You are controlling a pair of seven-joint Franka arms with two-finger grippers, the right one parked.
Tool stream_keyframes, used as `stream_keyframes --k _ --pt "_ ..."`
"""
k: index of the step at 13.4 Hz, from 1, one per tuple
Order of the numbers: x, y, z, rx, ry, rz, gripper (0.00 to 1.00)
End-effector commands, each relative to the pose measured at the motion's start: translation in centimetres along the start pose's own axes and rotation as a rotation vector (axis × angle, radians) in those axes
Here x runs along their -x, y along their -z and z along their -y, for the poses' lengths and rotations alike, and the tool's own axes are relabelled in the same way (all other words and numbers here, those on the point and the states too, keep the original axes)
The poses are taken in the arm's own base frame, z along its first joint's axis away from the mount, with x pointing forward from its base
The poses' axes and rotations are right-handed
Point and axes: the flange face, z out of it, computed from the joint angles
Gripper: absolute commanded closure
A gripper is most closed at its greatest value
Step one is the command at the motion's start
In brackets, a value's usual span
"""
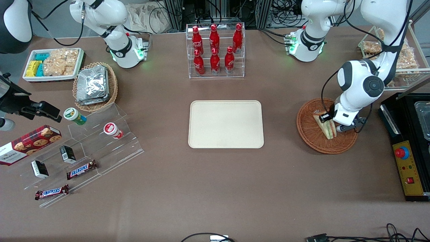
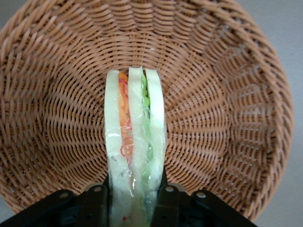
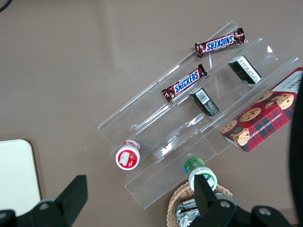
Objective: Place sandwich from basket to tray
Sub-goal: 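Close the left gripper on the sandwich and lift it up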
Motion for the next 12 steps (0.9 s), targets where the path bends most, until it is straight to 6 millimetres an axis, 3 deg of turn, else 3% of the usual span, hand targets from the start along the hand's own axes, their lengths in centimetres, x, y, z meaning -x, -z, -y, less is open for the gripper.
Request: stream_keyframes --k 1,3,7,8,10,12 --pt "-0.2 5.5 -1.0 -0.020 -0.017 0.013 1.00" --pt "-1.0 12.3 -1.4 -0.046 -0.024 0.062 1.00" --pt "-2.1 28.4 -1.9 -0.072 -0.075 0.161 1.00" --pt "-1.9 31.2 -1.9 -0.068 -0.101 0.159 1.00" --pt "-1.5 34.1 -1.9 -0.063 -0.142 0.150 1.00" --pt "-0.5 35.1 -4.5 -0.065 -0.180 0.145 1.00"
